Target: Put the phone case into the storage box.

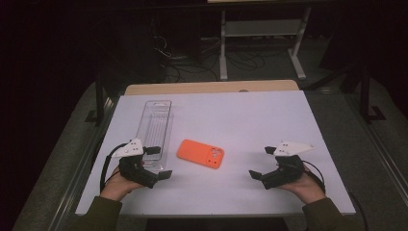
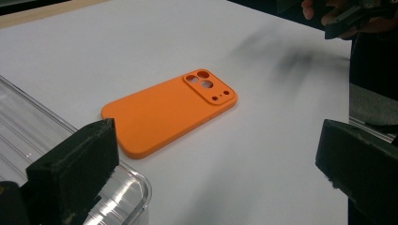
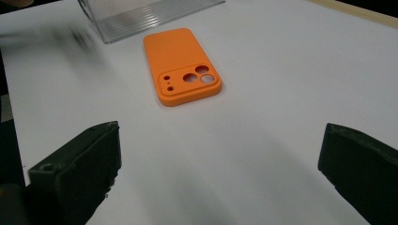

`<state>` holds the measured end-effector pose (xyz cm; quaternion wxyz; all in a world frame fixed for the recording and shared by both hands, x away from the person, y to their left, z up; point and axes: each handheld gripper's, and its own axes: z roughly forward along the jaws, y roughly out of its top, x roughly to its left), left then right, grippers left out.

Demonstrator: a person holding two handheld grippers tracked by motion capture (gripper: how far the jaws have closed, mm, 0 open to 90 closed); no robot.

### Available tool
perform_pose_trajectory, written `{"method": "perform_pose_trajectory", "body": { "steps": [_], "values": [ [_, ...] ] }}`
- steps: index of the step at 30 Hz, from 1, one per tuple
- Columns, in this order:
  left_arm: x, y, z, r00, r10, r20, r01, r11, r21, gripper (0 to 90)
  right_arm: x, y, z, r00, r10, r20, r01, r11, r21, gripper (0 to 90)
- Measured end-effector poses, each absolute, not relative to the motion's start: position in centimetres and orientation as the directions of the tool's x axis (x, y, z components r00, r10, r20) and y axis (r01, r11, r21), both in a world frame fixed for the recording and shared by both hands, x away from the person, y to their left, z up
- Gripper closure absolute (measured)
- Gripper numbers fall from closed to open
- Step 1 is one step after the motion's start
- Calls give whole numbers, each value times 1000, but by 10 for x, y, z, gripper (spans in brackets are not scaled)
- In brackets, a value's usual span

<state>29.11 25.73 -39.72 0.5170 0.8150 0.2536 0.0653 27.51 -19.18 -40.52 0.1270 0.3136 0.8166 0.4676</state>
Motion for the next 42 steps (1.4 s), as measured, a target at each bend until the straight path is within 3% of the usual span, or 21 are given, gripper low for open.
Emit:
{"method": "perform_pose_trajectory", "body": {
  "steps": [42],
  "values": [
    [292,251,-397,864,474,-169,357,-342,869,0,294,-178,-397,-777,619,112,427,389,817,0]
  ]
}}
